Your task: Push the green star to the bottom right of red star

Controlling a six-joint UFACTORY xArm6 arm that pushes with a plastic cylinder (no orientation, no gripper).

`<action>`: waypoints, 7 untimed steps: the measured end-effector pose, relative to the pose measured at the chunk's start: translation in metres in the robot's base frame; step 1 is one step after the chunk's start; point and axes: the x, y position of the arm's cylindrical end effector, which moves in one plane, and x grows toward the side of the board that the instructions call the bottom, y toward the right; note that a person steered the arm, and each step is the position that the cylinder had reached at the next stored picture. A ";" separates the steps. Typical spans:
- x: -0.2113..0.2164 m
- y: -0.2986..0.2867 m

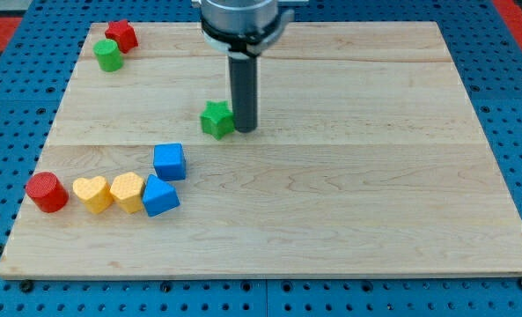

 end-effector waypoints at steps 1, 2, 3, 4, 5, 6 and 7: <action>-0.012 -0.013; 0.009 -0.015; 0.023 0.001; 0.016 -0.028; -0.022 -0.073; -0.039 -0.102; -0.031 -0.102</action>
